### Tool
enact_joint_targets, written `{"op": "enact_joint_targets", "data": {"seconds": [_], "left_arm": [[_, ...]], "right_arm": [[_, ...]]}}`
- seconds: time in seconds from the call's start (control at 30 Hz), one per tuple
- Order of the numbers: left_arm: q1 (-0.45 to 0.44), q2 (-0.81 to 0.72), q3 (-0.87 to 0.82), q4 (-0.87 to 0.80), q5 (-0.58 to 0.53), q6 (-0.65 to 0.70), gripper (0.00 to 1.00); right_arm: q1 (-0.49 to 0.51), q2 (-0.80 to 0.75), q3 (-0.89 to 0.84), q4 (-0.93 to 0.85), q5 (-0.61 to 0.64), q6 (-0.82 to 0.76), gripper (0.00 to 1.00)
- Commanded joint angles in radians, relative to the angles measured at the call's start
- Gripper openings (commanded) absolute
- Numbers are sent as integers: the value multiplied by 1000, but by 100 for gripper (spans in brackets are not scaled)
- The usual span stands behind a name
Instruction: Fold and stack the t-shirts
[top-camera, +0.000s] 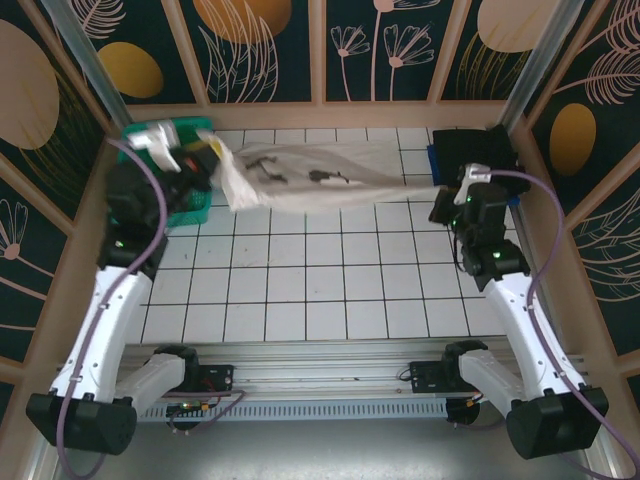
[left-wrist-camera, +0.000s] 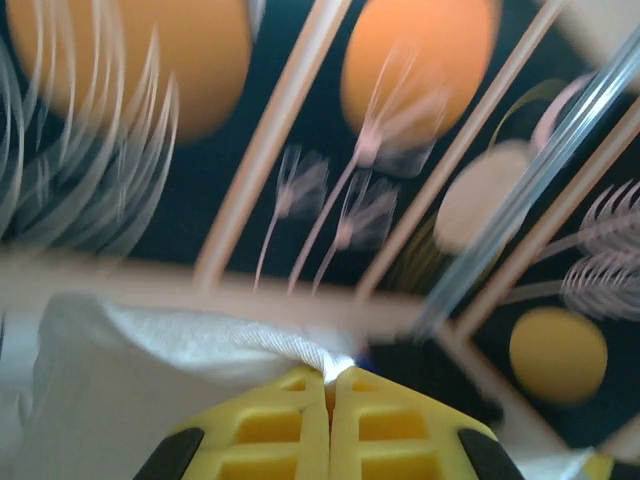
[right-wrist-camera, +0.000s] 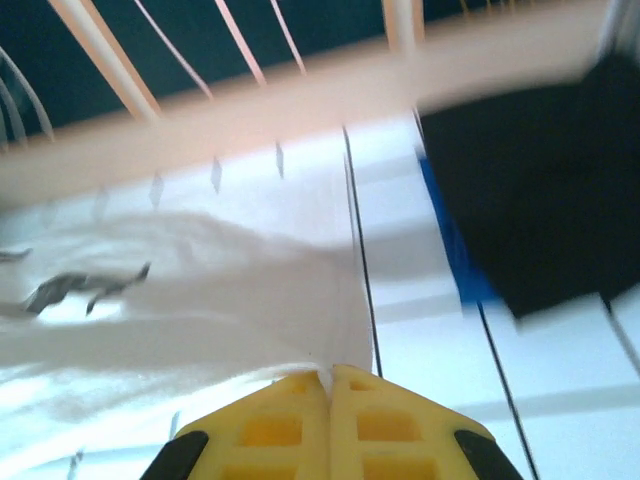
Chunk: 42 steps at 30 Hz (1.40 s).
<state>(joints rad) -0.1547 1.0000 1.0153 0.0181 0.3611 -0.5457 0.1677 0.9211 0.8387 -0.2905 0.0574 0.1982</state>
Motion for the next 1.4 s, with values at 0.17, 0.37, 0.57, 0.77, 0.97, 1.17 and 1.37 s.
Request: {"op": "enact_joint_targets", "data": {"seconds": [0.17, 0.37, 0.57, 0.77, 0.97, 1.17, 1.37], "left_arm": [[-77, -203, -405, -250, -106, -210, 0], [-81, -341, -572, -303, -88, -315, 18], [-81, -365, -547, -352, -131, -302, 45], [-81, -106, -412, -206, -160, -221, 48], [-96, 443, -138, -111, -172, -97, 50], [-99, 756, 23, -175, -198, -7, 51], [-98, 790, -38, -197, -231, 30, 38]], "right_arm": [[-50, -116, -106, -267, 118, 215, 2], [-52, -98, -27, -337, 43, 254, 37], [-51, -128, 70, -314, -11, 214, 46], [-27, 41, -34, -83, -216, 231, 50], [29, 303, -94, 87, -172, 244, 52], [21, 513, -81, 140, -103, 250, 52], [-24, 601, -66, 158, -93, 256, 52]]}}
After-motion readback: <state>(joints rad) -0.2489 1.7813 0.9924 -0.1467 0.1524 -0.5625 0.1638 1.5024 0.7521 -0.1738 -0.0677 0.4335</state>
